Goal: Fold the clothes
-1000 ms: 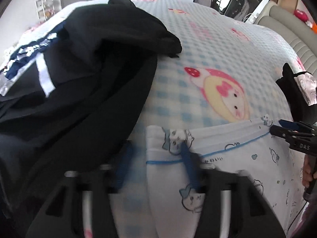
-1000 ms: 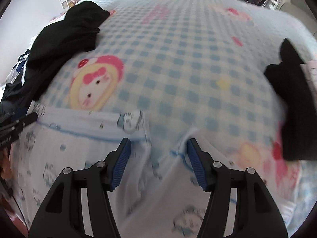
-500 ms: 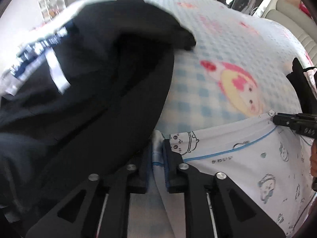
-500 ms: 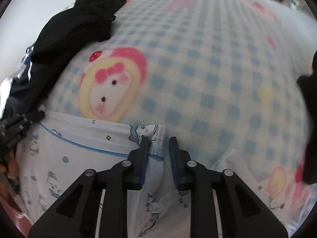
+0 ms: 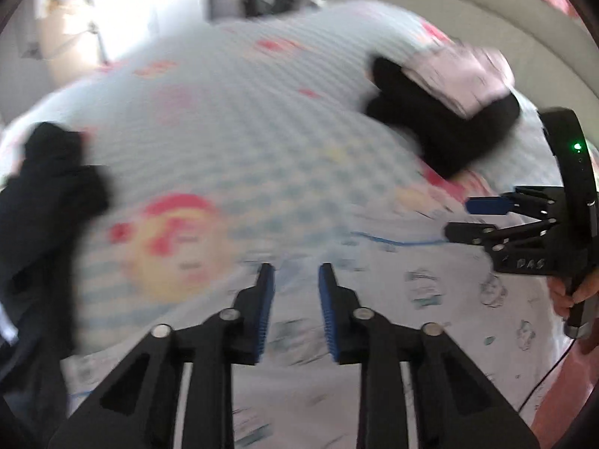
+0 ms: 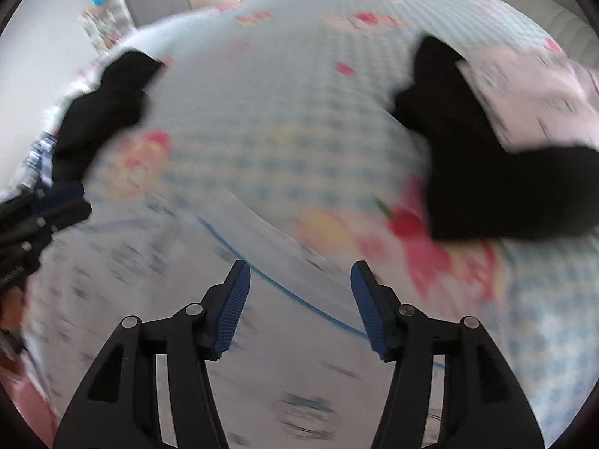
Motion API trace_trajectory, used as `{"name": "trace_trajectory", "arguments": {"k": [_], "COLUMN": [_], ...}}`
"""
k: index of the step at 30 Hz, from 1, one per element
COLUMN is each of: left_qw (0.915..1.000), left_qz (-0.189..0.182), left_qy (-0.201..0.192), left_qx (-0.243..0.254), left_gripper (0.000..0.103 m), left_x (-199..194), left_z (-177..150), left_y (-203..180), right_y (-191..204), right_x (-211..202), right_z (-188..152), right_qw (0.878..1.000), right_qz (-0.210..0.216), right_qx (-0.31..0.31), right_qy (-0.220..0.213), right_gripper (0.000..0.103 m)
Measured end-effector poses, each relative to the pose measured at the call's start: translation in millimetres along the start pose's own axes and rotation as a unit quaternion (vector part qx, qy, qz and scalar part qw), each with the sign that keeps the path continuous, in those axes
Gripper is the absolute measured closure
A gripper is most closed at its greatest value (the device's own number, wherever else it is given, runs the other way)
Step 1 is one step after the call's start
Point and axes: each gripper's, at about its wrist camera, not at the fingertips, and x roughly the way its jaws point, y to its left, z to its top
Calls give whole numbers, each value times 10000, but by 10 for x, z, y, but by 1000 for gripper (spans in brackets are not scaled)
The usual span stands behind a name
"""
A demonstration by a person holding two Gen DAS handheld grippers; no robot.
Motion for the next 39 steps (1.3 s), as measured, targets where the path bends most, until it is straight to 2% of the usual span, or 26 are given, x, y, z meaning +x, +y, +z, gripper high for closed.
{"name": "trace_trajectory", "arguments": {"k": [3,7,10,14,18,20,23,26,32,33,34,36,39], "left_qw": [9993,9978,9966,9981,9985,9978,9953,9929,9912,9910,9913,9926,9967], "left_qz": [-90,-162,-70,-171,-167,-171,-385,-321,-235,-251,-292,-281,-205], "left_qy": [244,436,591,495,422,473,589,821,1000,979,935,846,650], "left_qx": [283,465,578,339,306,438,659,797,841,873,874,820,440], "left_gripper": [83,83,83,82,82,82,83,83,84,93,97,98,98], "left_x": [261,395,465,399,308,340,411,527,654,664,659,640,552], "left_z": [114,104,43,35,24,21,26,34,9,1,-3,-2,22], "left_y": [-267,-397,-425,-313,-196,-217,-305,-358,-386,-406,-419,-415,-287], "right_y": [-116,2,178,325,258,219,197,216,209,216,224,243,250], "right_x": [18,-37,100,392,386,377,381,389,419,421,420,429,442], "right_z": [-56,27,136,122,37,18,20,1,25,26,23,18,23], "right_qw": [9996,9986,9975,9987,9987,9989,9992,9991,9991,9992,9992,9992,9994], "right_qz": [200,469,692,147,-53,-47,-19,-56,-85,-95,-107,-131,-108], "right_qx": [177,32,-119,-427,-475,-437,-356,-378,-384,-379,-379,-375,-319], "right_qy": [49,-225,-117,217,160,162,183,162,141,126,106,70,4], "right_gripper": [46,46,45,47,47,47,47,46,46,45,45,45,45]}}
